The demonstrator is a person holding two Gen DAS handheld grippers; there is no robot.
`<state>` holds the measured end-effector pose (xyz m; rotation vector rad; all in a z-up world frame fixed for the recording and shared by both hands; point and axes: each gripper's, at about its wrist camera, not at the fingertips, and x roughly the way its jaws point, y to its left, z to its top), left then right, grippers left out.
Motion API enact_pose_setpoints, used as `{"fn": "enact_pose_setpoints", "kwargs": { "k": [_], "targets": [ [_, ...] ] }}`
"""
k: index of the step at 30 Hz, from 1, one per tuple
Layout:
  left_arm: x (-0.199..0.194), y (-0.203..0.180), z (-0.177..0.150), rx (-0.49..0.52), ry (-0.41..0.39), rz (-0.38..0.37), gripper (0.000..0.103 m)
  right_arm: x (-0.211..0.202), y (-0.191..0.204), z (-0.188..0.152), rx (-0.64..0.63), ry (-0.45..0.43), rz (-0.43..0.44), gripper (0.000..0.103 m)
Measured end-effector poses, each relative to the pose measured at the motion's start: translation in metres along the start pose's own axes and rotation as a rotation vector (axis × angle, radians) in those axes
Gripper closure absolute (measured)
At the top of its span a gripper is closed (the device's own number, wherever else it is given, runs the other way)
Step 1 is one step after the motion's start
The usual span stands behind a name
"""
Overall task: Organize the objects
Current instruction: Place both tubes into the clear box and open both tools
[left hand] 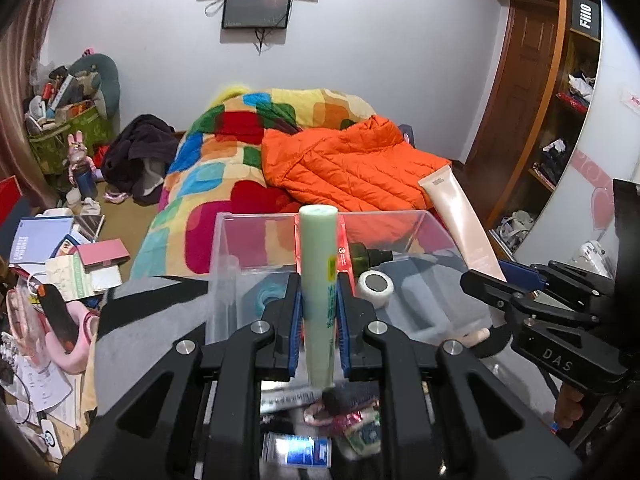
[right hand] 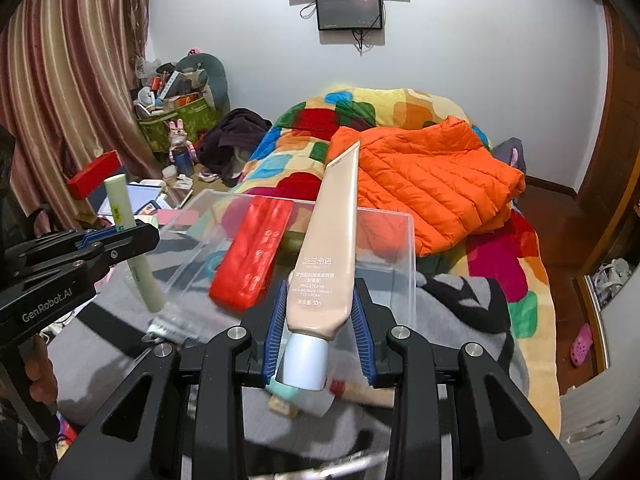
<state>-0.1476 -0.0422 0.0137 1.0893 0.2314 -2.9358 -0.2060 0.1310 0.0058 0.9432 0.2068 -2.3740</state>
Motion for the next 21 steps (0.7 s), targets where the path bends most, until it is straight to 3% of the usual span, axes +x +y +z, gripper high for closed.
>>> {"fn": "enact_pose_setpoints", "kwargs": {
  "k": [12,21],
  "targets": [
    [0.048,0.006,0.001,0.000,0.102,-0.025,0.088,0.057,-0.010,0.003,0.013,0.116,0.022,0.074],
    [0.030,0.007,0.006,0.001,0.074,-0.036,0.088,0.052,-0.010,0.002,0.004,0.131,0.028,0.073]
  ]
}}
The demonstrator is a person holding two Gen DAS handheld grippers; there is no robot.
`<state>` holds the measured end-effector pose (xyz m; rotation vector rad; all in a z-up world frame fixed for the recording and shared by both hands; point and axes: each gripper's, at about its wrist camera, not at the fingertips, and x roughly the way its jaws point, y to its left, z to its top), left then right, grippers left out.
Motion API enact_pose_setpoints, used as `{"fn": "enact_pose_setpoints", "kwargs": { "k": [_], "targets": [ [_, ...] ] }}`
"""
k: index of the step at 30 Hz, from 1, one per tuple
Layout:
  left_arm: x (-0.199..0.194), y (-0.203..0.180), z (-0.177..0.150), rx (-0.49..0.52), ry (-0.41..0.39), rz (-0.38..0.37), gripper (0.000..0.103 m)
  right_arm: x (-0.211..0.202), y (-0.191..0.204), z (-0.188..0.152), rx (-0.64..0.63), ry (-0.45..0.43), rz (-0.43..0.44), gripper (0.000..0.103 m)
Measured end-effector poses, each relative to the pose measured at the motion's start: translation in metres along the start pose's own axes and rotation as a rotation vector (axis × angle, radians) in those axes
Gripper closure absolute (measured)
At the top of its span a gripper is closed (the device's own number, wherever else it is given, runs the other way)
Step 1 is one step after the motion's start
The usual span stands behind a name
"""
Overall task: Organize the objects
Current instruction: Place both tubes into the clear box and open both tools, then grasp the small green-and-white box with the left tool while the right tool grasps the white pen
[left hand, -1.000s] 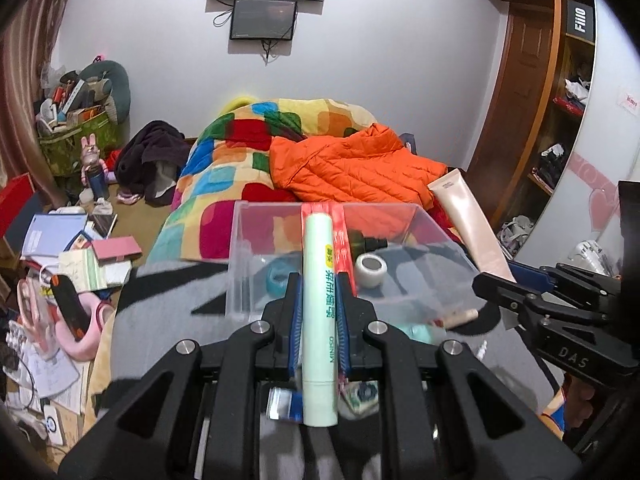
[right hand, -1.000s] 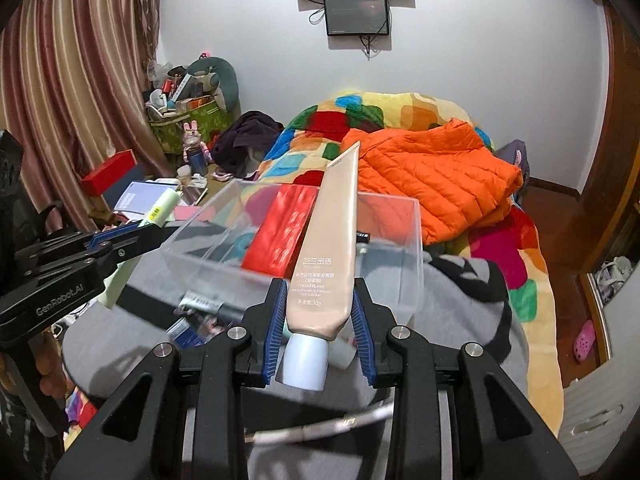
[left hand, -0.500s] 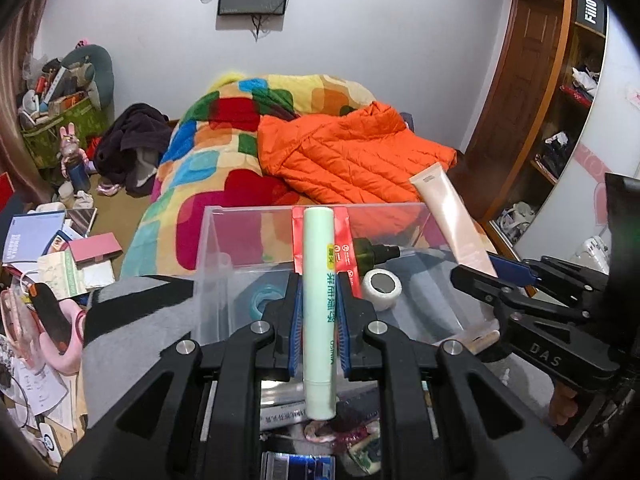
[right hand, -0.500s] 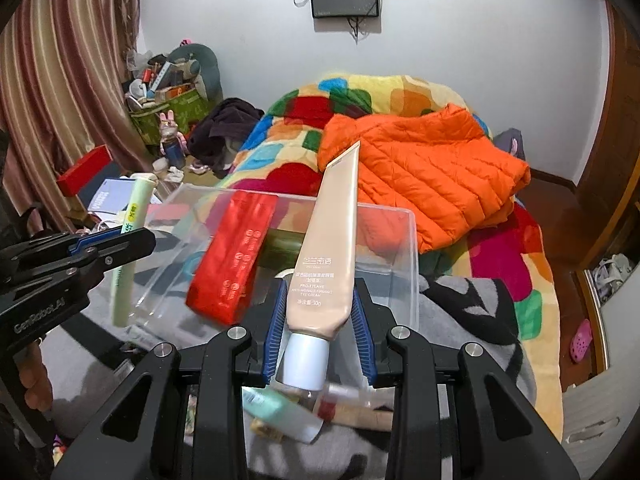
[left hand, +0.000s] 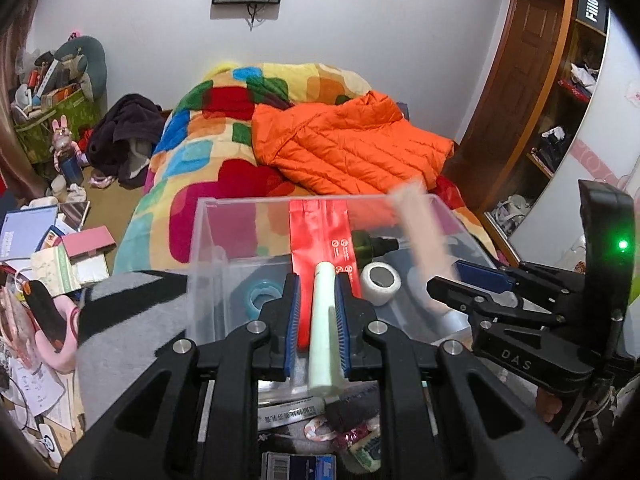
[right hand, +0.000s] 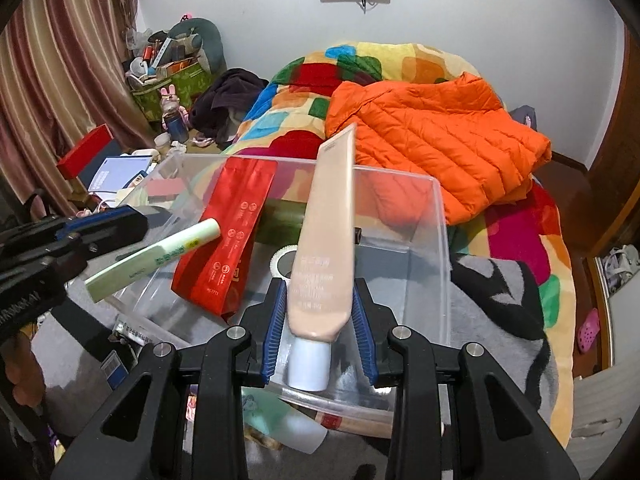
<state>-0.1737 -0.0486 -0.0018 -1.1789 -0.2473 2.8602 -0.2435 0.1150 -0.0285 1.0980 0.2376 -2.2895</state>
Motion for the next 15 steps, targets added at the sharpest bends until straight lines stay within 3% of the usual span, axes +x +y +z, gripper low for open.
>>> {"fn": "enact_pose_setpoints", "kwargs": {
  "k": [3,9,15],
  "targets": [
    [-0.015,-0.001,0.000,0.004,-0.021,-0.004,0.087,-0.014,0.000,0.001,0.000,-0.026,0.002,0.073],
    [-0.041,-0.007,-0.012,0.022,-0.042,0.006,0.064,-0.045,0.000,-0.004,-0.004,-0.075,0.001,0.072],
    [-0.049,-0.018,-0.038,0.046,-0.014,0.019,0.052,-0.068,-0.003,-0.022,-0.015,-0.096,-0.016,0.065]
  ]
}}
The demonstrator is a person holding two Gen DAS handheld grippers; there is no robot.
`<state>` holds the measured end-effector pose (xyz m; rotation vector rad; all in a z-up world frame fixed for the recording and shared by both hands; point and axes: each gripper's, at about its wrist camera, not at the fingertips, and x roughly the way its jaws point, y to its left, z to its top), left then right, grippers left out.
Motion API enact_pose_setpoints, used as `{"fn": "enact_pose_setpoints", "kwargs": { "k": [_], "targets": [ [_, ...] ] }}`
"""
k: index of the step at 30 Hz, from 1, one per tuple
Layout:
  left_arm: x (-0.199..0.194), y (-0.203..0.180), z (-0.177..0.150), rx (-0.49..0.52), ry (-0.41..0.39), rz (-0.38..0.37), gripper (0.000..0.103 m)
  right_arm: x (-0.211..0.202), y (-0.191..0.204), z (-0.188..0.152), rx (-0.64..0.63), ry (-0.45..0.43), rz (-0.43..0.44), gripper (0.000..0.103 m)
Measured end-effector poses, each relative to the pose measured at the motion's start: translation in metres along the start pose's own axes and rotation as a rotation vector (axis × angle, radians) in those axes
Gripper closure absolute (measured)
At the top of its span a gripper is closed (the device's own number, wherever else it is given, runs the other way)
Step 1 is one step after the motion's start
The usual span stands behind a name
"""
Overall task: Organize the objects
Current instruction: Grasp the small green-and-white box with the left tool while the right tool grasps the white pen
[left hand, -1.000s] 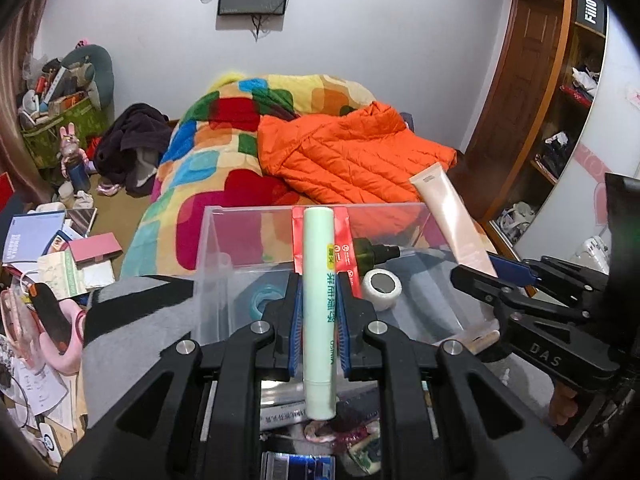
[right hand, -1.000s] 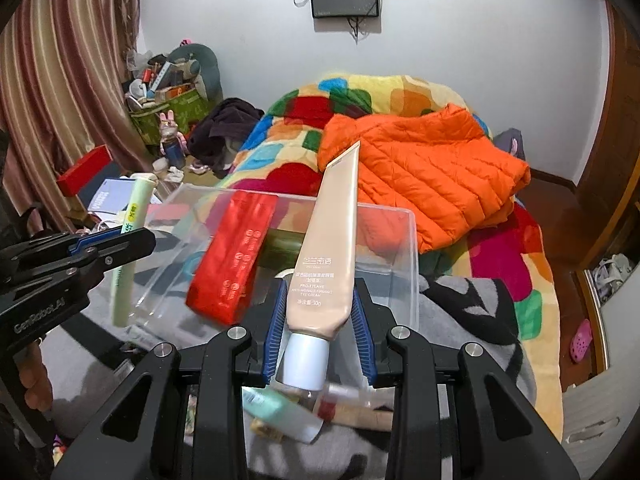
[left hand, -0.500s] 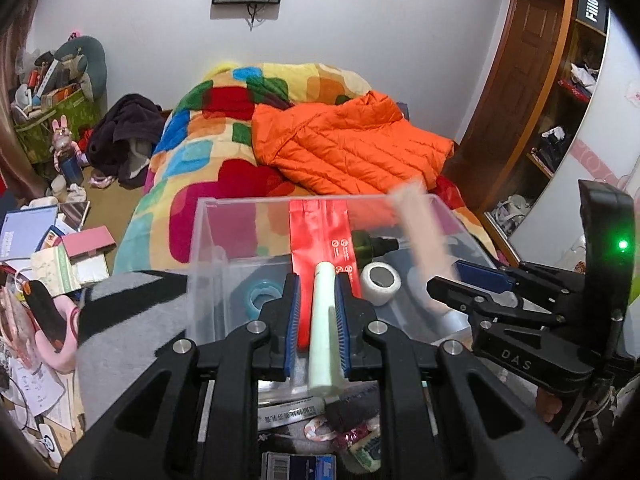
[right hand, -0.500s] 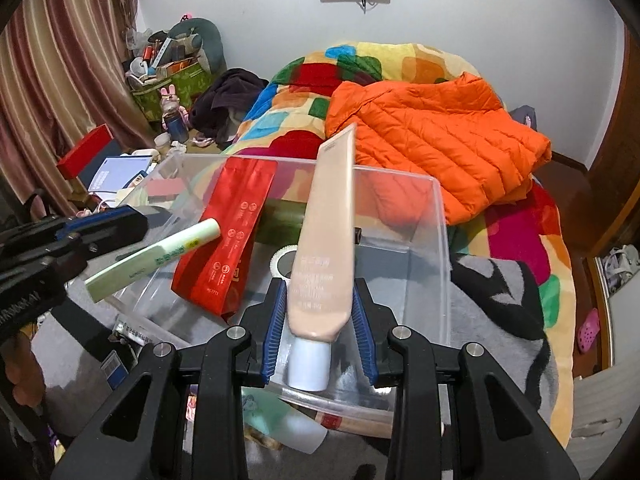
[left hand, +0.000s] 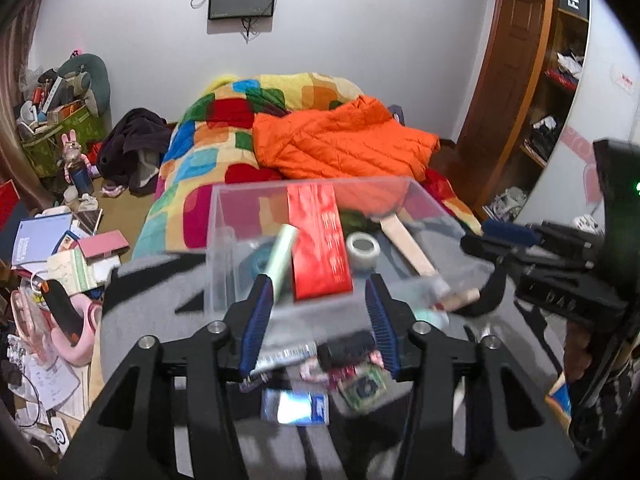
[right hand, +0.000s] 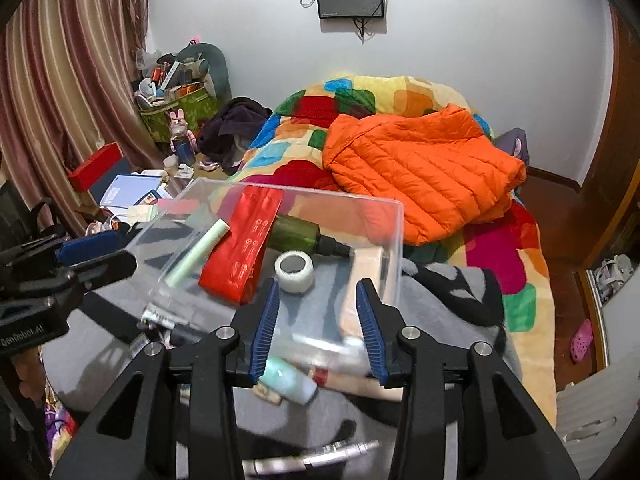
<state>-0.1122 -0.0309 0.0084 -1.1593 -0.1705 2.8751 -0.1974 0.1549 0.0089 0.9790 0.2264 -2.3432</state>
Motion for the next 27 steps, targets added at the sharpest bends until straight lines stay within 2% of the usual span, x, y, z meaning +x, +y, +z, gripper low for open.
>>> {"fn": "enact_pose_setpoints", "kwargs": {
  "k": [7,16,19,23,27],
  "targets": [
    [0.012,-0.012,-0.035,-0.015,0.087,-0.019,0.051,-0.008,-0.005,-0.030,0.014,0.035,-0.003,0.062],
    [0.041,-0.033,-0.066,-0.025,0.185,-0.031,0.051,0.003,-0.016,-0.081,0.144,0.164,0.056,0.060],
    [0.048,-0.039,-0.070,-0.022,0.195,-0.026,0.052,0.004,-0.015,-0.095,0.181,0.195,0.088,0.060],
    [0.059,-0.039,-0.074,-0.038,0.206,-0.014,0.063,0.013,-0.012,-0.105,0.220,0.235,0.116,0.060],
    [0.057,-0.039,-0.076,-0.041,0.188,-0.011,0.063,0.021,-0.005,-0.102,0.243,0.226,0.086,0.053]
  ]
}}
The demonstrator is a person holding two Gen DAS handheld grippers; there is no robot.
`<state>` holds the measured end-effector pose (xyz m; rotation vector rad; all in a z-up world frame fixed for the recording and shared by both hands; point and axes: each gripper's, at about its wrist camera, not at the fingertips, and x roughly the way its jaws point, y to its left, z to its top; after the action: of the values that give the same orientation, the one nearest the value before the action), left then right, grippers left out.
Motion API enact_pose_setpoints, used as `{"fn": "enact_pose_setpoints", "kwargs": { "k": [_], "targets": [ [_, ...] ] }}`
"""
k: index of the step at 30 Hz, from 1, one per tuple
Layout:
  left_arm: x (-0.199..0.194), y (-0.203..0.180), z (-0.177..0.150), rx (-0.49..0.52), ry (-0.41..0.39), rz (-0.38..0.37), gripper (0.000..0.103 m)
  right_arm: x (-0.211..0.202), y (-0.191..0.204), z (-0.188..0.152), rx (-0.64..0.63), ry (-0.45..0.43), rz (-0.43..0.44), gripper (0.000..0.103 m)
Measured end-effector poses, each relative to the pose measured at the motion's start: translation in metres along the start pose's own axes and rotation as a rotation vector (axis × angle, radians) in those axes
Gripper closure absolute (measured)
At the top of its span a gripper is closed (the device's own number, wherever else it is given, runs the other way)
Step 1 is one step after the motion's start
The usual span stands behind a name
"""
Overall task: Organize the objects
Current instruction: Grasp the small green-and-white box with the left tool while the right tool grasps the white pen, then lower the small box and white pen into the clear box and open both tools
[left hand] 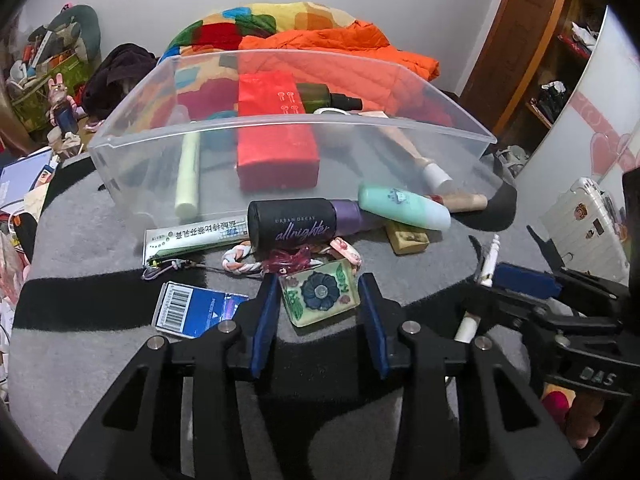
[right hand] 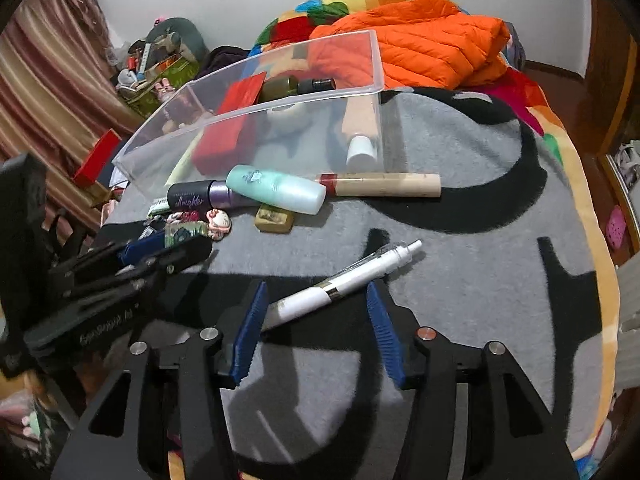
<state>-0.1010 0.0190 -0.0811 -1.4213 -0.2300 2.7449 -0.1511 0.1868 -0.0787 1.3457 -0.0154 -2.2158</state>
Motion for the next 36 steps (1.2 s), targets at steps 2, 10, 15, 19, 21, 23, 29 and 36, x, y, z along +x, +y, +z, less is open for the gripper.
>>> {"fn": "enact_pose_setpoints", "kwargs": {
  "k": [2,10,15,19,21,23,29,36],
  "targets": [
    [-0.003,0.000,-0.002,0.001,-0.007,-0.006,0.063,0.003,0.006,0.000,-0.011,-0.015,-0.035,0.051],
    [-0.026,0.000,-0.009,0.000,-0.047,-0.067,0.063,0.005,0.019,-0.006,-0.077,-0.054,-0.136,0.058],
    [-0.038,-0.008,-0.018,0.048,-0.033,-0.123,0.063,-0.009,0.002,-0.012,-0.056,-0.040,-0.093,0.079],
    [-0.036,-0.013,-0.026,0.088,0.005,-0.135,0.063,-0.022,-0.006,-0.019,-0.086,-0.045,-0.143,0.092],
    [-0.031,-0.014,-0.028,0.098,0.027,-0.131,0.063,-0.025,-0.012,-0.023,-0.099,-0.042,-0.179,0.093],
    [-0.025,-0.015,-0.030,0.091,0.046,-0.130,0.063,-0.026,-0.019,-0.024,-0.088,-0.036,-0.168,0.093],
    [-0.021,-0.020,-0.030,0.098,0.029,-0.087,0.063,-0.023,-0.021,-0.022,-0.082,-0.028,-0.159,0.092],
    [-0.019,-0.022,-0.032,0.095,-0.001,-0.068,0.066,-0.017,-0.013,-0.028,-0.122,-0.041,-0.190,0.091]
  ]
}}
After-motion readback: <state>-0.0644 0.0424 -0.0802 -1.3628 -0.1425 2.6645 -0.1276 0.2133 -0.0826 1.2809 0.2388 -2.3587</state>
